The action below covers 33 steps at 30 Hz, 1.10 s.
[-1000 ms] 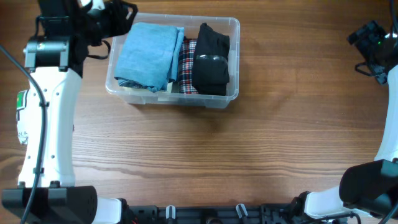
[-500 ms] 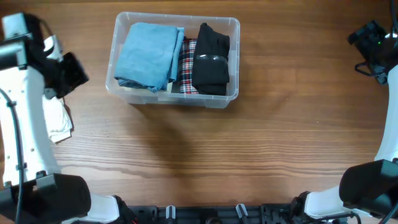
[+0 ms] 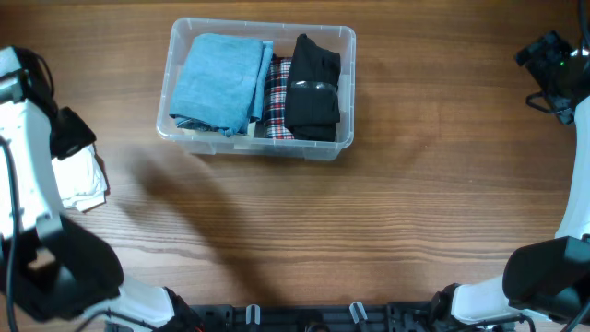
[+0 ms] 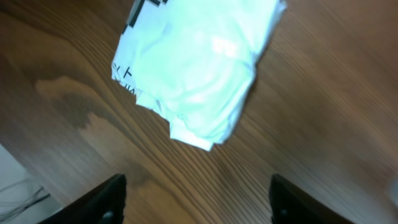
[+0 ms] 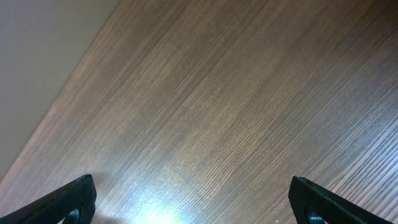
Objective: Pack container
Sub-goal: 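Release the towel and move the left gripper to the white shirt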
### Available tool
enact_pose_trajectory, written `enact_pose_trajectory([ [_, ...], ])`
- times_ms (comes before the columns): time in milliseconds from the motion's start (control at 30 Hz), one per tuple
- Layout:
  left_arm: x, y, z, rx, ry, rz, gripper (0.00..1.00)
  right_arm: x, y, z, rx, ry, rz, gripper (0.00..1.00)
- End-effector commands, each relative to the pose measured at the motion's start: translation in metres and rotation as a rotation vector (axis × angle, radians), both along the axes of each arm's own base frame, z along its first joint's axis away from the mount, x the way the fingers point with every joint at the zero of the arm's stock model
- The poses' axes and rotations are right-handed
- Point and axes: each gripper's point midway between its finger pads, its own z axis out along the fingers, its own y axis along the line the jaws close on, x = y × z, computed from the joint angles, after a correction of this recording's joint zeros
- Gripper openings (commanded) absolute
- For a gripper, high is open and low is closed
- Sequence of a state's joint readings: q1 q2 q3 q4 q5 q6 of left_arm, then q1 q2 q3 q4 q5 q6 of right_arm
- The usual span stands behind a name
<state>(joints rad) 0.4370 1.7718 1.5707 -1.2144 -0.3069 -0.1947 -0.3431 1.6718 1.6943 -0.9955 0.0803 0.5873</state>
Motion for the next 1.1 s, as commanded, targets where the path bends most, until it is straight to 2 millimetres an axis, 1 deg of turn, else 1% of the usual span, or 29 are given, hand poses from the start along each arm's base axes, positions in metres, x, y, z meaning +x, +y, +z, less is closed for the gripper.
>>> enact_pose_trajectory([
  [0, -0.001, 0.015, -0.041, 0.029, 0.129, 0.004, 0.75, 0.0, -0.002, -0.003, -0.002, 0.008, -0.021, 1.0],
  [33, 0.003, 0.017, -0.053, 0.02, 0.15, -0.015, 0.75, 0.0, -0.002, -0.003, -0.002, 0.008, -0.021, 1.0],
  [133, 0.017, 0.018, -0.077, 0.016, 0.167, -0.053, 0.75, 0.0, -0.002, -0.003, -0.002, 0.008, -0.021, 1.0],
  [200, 0.028, 0.016, -0.084, 0.025, 0.154, -0.079, 0.76, 0.0, -0.002, -0.003, -0.002, 0.007, -0.021, 1.0],
  [267, 0.043, 0.016, -0.092, 0.049, 0.127, -0.11, 0.74, 0.0, -0.002, -0.003, -0.002, 0.007, -0.021, 1.0],
  [367, 0.055, 0.017, -0.104, 0.058, 0.11, -0.12, 0.75, 0.0, -0.002, -0.003, -0.002, 0.007, -0.021, 1.0],
  [467, 0.055, 0.018, -0.117, 0.054, 0.129, -0.118, 0.73, 0.0, -0.002, -0.003, -0.002, 0.007, -0.021, 1.0],
  [567, 0.053, 0.021, -0.124, 0.065, 0.154, -0.116, 0.73, 0.0, -0.002, -0.003, -0.002, 0.007, -0.021, 1.0],
  [700, 0.052, 0.026, -0.127, 0.078, 0.158, -0.109, 0.72, 0.0, -0.002, -0.003, -0.002, 0.008, -0.021, 1.0],
  [833, 0.05, 0.031, -0.125, 0.104, 0.17, -0.103, 0.71, 0.0, -0.002, -0.003, -0.002, 0.008, -0.021, 1.0],
  [967, 0.048, 0.032, -0.131, 0.098, 0.182, -0.1, 0.71, 0.0, -0.002, -0.003, -0.002, 0.008, -0.021, 1.0],
  [1067, 0.047, 0.031, -0.139, 0.09, 0.199, -0.101, 0.71, 0.0, -0.002, -0.003, -0.002, 0.008, -0.021, 1.0],
])
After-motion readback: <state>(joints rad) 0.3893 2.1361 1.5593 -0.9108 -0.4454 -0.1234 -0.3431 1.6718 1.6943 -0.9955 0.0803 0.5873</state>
